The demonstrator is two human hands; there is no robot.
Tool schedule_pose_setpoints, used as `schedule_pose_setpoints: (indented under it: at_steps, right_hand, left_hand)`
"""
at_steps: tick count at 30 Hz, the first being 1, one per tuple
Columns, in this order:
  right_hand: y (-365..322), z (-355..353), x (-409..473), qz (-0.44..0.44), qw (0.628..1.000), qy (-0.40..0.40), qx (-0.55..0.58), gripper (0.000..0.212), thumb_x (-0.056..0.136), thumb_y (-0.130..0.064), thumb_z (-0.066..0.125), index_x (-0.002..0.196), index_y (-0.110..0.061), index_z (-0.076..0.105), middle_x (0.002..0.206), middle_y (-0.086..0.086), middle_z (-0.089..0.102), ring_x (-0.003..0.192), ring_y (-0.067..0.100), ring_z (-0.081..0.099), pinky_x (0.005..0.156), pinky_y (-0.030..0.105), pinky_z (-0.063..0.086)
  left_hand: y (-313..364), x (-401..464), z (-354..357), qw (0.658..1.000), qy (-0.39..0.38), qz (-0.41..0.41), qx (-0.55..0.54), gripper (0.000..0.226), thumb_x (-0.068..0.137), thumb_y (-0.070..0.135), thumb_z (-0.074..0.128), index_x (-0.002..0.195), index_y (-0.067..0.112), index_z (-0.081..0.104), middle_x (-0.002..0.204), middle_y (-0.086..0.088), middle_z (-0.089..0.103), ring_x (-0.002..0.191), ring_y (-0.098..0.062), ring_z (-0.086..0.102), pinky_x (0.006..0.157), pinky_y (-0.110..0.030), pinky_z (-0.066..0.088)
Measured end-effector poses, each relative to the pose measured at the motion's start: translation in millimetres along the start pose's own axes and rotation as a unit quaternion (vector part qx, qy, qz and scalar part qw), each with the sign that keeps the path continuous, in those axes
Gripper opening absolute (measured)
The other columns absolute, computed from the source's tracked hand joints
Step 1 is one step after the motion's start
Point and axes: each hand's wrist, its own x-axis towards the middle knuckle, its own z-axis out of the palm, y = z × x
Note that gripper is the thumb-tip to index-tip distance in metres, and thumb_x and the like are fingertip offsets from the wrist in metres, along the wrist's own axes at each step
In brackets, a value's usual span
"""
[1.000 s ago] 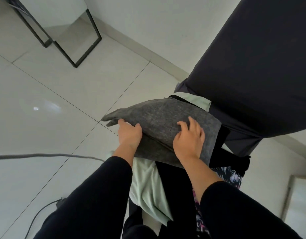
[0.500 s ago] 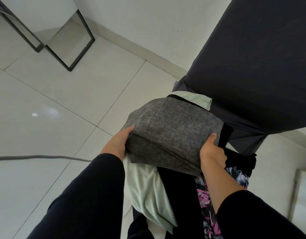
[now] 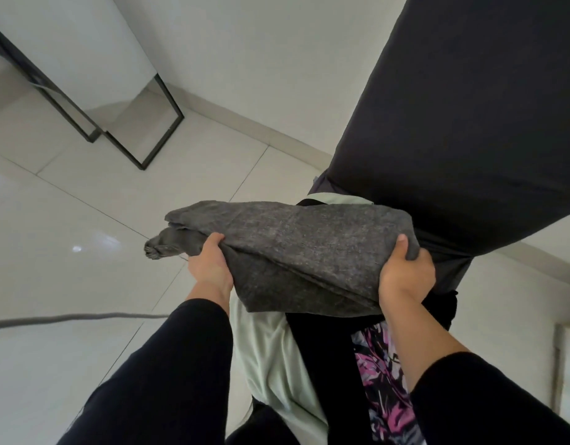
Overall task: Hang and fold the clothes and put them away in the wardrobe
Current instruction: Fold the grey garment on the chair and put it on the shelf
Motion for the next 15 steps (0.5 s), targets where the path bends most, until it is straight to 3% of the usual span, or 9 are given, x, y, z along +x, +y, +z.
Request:
schedule_pose_setpoints:
  at_steps: [3, 9, 15]
  right_hand:
    - [-7.9, -33.7, 1.5, -0.054, 0.998, 0.020, 0.015, 0.045, 0.097, -0.044, 0.042, 0.111, -0.004, 0.058, 0.114, 0.017, 0.062, 0.107, 0.037, 0.056, 0.077, 0.032, 0.036]
    - [7.7, -123.8, 18.5, -0.098, 0.991, 0.080, 0.036, 0.045, 0.098, -0.043, 0.040, 0.098, -0.001, 0.058, 0.102, 0.020, 0.063, 0.095, 0.036, 0.057, 0.072, 0.031, 0.034]
    - [56.3, -196.9, 32.4, -0.067, 0.990, 0.125, 0.025, 0.045, 0.098, -0.044, 0.040, 0.098, -0.002, 0.056, 0.099, 0.020, 0.062, 0.091, 0.037, 0.057, 0.072, 0.033, 0.037]
  left_hand:
    - [-1.7, -40.4, 3.2, 0.998, -0.004, 0.066, -0.016, 0.052, 0.075, 0.017, 0.071, 0.124, 0.012, 0.053, 0.111, -0.004, 0.059, 0.101, -0.024, 0.060, 0.094, -0.041, 0.051]
    - [-28.2, -127.0, 15.3, 0.992, -0.064, 0.108, -0.005, 0.045, 0.079, 0.016, 0.070, 0.122, 0.013, 0.056, 0.112, -0.004, 0.061, 0.102, -0.022, 0.059, 0.094, -0.035, 0.049]
    - [-91.2, -171.6, 18.7, 0.987, -0.108, 0.109, 0.049, 0.058, 0.077, 0.027, 0.073, 0.130, 0.013, 0.053, 0.120, -0.004, 0.061, 0.109, -0.024, 0.059, 0.100, -0.041, 0.047]
